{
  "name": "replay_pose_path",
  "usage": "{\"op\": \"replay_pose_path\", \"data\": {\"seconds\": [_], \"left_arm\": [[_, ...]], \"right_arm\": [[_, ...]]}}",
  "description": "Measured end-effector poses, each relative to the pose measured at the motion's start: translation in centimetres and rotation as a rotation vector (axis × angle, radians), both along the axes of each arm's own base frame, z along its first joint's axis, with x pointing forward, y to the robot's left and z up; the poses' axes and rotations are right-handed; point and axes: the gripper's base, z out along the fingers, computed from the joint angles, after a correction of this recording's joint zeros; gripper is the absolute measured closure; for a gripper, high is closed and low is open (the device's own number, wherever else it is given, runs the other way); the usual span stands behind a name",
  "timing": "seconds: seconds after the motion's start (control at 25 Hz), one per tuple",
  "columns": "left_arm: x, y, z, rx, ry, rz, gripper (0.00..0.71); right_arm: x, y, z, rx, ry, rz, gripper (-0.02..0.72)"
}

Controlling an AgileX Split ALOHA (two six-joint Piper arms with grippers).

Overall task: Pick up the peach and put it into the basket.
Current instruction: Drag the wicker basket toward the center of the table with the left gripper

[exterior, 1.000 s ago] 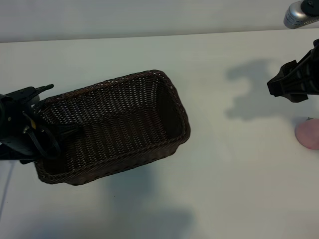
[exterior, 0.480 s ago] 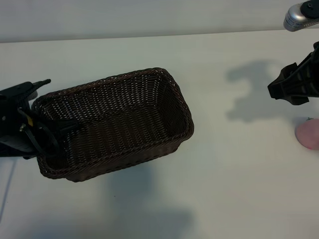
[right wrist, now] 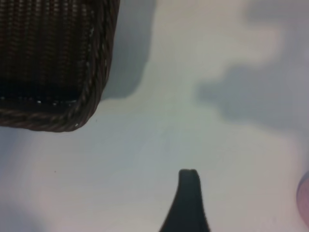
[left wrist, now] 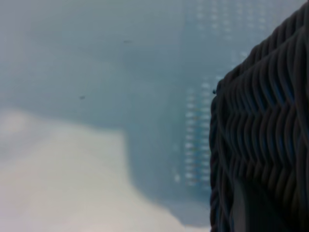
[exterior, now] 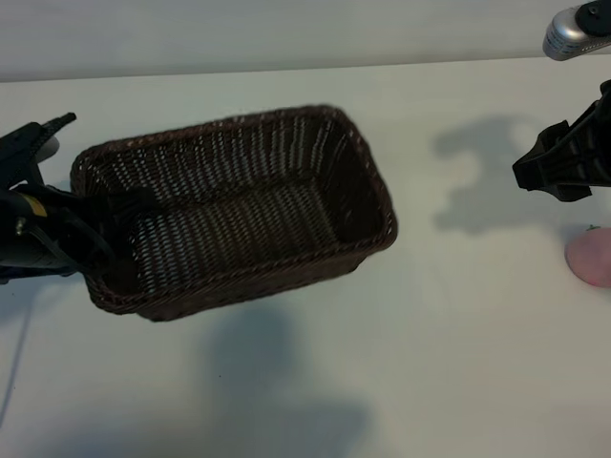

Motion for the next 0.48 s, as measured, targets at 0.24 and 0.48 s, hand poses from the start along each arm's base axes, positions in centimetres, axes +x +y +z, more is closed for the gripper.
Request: {"op": "replay_pose_path", "data": {"seconds": [0.24, 0.48], "left_arm": [[-0.1, -0.4, 1.7, -0.075, -0.101, -0.01, 0.55], [2.2, -1.3, 3.5, -0.024, -0.096, -0.17, 0.55]], "right_arm": [[0.0, 0.0, 0.0, 0.0, 0.0, 0.0, 0.122], [0.0, 0.0, 0.0, 0.001, 0.001, 0.0, 0.122]]}}
